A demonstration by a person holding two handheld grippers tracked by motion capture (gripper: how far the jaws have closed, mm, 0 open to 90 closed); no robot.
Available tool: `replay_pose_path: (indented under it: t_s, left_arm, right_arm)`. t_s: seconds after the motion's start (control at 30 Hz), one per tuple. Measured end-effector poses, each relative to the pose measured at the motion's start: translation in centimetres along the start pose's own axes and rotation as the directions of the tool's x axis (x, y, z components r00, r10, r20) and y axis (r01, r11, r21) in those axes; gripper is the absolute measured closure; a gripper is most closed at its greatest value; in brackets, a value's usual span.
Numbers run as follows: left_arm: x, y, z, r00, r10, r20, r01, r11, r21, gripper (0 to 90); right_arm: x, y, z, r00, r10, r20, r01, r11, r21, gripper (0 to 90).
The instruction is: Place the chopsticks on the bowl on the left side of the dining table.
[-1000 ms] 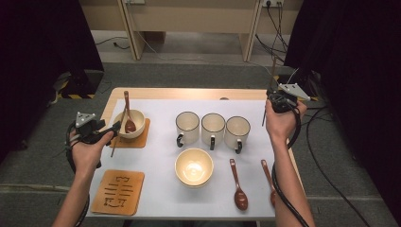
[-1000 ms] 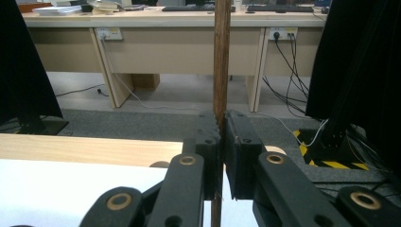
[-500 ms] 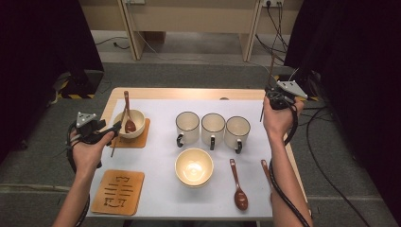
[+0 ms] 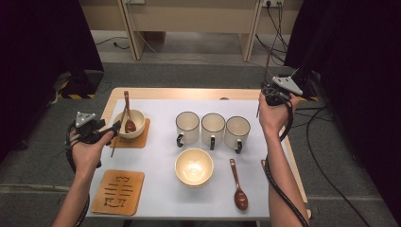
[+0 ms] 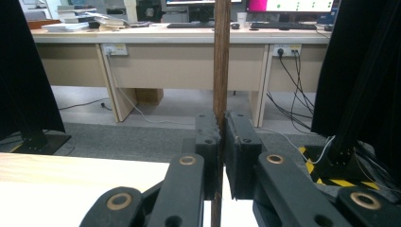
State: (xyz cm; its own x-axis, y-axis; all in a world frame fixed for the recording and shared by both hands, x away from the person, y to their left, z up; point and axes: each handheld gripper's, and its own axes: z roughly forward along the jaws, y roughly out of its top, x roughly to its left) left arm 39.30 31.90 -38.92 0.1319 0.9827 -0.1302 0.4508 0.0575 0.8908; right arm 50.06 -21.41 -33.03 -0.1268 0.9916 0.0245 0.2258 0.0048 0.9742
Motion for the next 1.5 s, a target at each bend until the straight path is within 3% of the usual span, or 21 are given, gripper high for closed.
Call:
replay_pose_path:
  t_s: [1.5]
  left_arm:
    - [0.1, 0.2, 0.0, 1.0000, 0.003, 0.005, -0.003, 1.0000, -0.007, 36.4]
  right_arm:
    - [4.1, 0.6, 2.2, 0.9973, -0.015, -0.071, 0.013, 1.000, -0.026, 84.8]
